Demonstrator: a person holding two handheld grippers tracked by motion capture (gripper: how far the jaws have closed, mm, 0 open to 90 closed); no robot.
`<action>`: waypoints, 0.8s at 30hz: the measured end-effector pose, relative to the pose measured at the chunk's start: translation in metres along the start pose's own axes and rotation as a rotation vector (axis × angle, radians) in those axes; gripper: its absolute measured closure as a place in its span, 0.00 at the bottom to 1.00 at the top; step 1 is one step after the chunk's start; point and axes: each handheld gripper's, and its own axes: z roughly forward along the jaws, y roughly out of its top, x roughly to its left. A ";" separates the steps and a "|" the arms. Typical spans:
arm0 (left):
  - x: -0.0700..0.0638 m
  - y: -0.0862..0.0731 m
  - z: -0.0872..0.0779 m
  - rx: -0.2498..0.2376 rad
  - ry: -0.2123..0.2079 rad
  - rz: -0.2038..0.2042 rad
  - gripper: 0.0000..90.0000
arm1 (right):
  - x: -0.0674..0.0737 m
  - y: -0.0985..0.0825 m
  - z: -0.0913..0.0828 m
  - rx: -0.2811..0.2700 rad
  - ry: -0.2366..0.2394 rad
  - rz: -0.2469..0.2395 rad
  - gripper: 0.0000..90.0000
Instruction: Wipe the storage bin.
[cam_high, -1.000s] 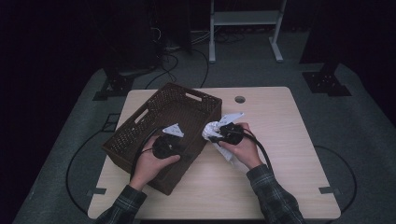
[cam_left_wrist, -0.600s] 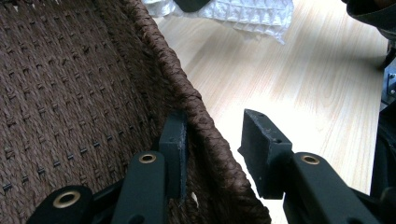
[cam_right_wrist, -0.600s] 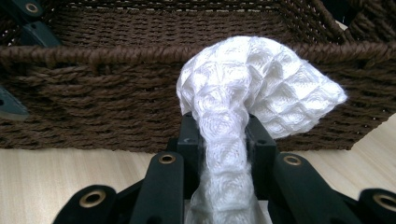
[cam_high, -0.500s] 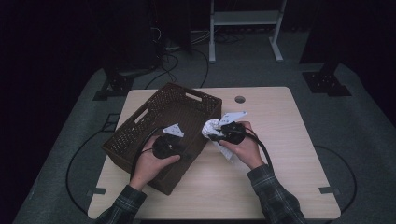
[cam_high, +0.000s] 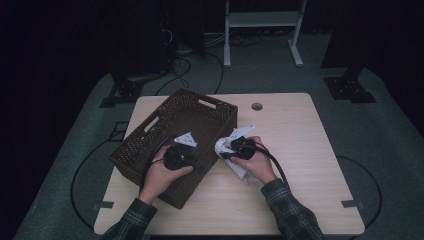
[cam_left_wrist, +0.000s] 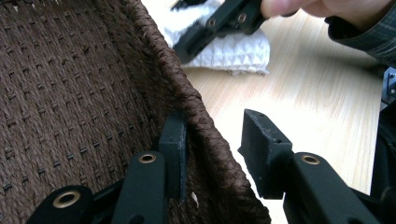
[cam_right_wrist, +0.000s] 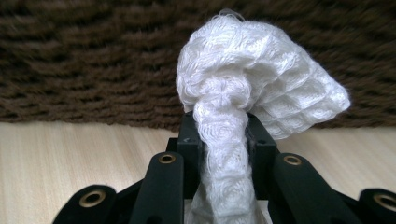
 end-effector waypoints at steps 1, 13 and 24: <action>0.000 0.000 0.000 0.005 0.000 0.005 0.68 | 0.000 -0.001 0.002 0.005 0.001 -0.002 0.80; 0.000 0.000 0.000 0.004 0.000 0.005 0.68 | 0.001 -0.012 0.020 0.087 0.018 0.002 0.80; 0.000 0.000 0.000 0.000 0.001 0.002 0.68 | 0.013 -0.011 0.012 0.089 0.024 -0.039 0.80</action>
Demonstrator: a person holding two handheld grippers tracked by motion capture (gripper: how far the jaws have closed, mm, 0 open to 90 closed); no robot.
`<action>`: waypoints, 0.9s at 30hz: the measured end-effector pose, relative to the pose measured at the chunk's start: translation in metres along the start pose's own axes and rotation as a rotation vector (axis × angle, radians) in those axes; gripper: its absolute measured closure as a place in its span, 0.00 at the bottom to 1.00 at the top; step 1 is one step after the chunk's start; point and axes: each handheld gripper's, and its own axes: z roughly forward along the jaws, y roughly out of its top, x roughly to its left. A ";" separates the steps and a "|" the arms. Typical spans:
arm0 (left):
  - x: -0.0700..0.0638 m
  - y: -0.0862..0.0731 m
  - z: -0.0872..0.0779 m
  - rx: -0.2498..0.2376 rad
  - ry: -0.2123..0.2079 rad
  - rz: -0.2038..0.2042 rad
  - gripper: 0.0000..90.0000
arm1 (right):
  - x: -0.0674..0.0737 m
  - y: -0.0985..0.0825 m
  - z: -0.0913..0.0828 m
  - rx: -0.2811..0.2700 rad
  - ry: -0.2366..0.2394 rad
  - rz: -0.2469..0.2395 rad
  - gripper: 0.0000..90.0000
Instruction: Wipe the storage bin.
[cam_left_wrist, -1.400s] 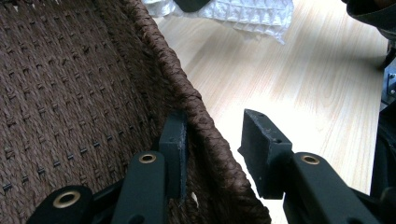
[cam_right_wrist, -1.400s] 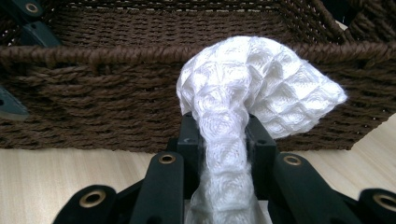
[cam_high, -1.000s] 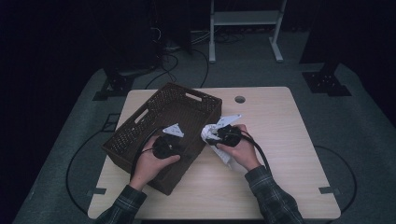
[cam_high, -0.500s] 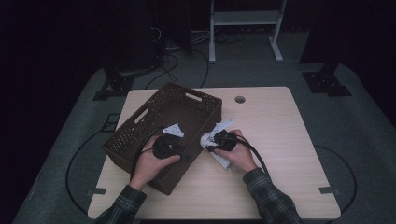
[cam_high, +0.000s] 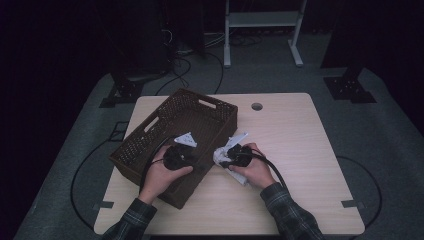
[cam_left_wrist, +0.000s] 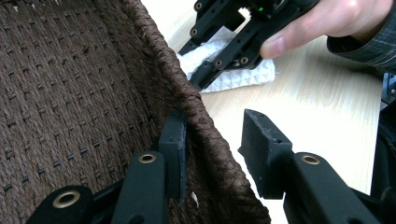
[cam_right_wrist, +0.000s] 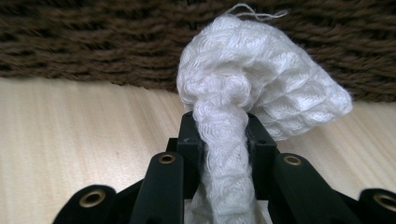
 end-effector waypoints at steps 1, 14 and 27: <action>0.000 0.000 0.000 0.000 0.000 0.000 0.68 | 0.001 0.001 -0.002 -0.009 0.002 0.002 0.80; 0.000 0.000 0.000 0.000 0.000 0.001 0.68 | 0.012 0.015 -0.030 -0.107 -0.003 -0.037 0.80; 0.000 0.000 0.000 0.000 -0.001 -0.004 0.68 | 0.021 0.026 -0.054 -0.187 0.005 -0.059 0.80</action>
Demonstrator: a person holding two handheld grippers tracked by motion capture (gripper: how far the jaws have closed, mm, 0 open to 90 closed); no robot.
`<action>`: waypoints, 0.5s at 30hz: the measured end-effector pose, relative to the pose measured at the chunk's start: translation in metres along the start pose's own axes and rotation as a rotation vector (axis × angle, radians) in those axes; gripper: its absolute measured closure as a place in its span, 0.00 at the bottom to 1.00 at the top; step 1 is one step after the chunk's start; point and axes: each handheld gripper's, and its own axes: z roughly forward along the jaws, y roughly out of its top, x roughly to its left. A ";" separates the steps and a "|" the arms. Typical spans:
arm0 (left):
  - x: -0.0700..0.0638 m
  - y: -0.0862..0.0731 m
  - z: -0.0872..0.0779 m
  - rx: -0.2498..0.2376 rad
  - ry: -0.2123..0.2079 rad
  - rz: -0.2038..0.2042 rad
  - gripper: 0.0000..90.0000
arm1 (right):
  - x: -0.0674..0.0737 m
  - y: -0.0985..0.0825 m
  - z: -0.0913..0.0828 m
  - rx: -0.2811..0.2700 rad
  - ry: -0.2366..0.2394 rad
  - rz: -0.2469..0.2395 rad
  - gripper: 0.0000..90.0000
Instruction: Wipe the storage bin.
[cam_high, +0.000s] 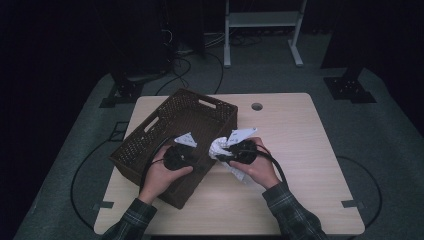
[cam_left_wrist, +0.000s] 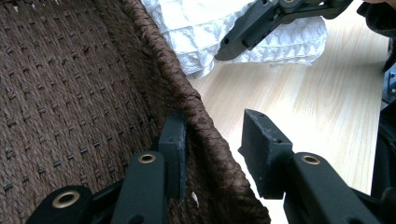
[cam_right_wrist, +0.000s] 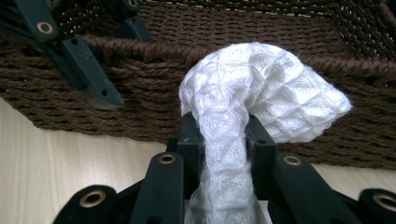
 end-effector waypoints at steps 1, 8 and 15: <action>0.000 0.000 0.000 0.001 0.000 -0.001 0.68 | 0.001 0.000 0.001 0.001 0.003 -0.003 0.80; 0.000 0.000 0.000 0.001 0.002 0.003 0.68 | 0.006 -0.003 0.013 0.038 0.021 -0.009 0.80; 0.000 0.000 0.000 0.002 0.002 0.004 0.68 | 0.005 -0.010 0.025 0.066 0.039 0.012 0.80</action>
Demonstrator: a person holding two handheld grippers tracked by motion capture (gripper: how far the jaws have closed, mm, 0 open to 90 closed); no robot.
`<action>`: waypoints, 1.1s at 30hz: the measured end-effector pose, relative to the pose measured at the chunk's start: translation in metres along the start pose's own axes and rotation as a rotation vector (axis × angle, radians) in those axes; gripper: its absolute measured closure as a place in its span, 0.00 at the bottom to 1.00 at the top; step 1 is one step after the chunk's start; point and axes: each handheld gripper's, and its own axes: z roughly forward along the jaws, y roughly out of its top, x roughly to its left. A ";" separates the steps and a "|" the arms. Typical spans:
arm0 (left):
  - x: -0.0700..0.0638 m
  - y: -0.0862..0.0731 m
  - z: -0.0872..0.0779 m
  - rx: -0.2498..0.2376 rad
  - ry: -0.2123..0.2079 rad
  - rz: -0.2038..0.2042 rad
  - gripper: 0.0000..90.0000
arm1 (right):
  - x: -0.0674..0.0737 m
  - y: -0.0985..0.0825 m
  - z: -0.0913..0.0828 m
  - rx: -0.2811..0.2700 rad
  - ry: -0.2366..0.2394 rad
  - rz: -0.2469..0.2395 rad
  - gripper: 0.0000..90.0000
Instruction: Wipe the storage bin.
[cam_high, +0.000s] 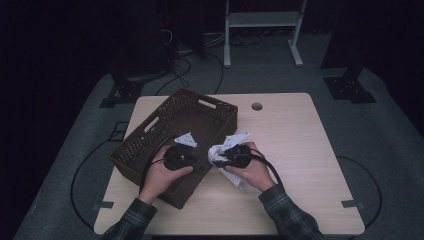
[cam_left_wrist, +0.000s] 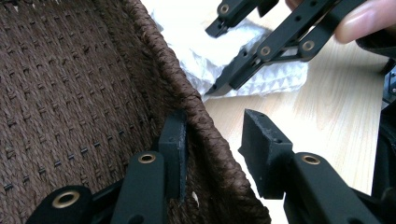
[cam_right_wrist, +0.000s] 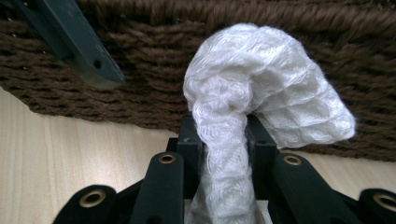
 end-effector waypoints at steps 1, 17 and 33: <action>0.000 0.000 0.000 0.000 0.000 0.000 0.68 | -0.001 -0.001 0.002 0.002 0.001 0.001 0.80; 0.000 0.000 0.000 -0.003 0.000 -0.002 0.68 | 0.004 -0.019 0.037 0.126 0.039 -0.016 0.80; 0.000 0.000 0.000 -0.001 0.000 0.001 0.68 | 0.019 -0.016 0.018 0.098 0.049 -0.051 0.80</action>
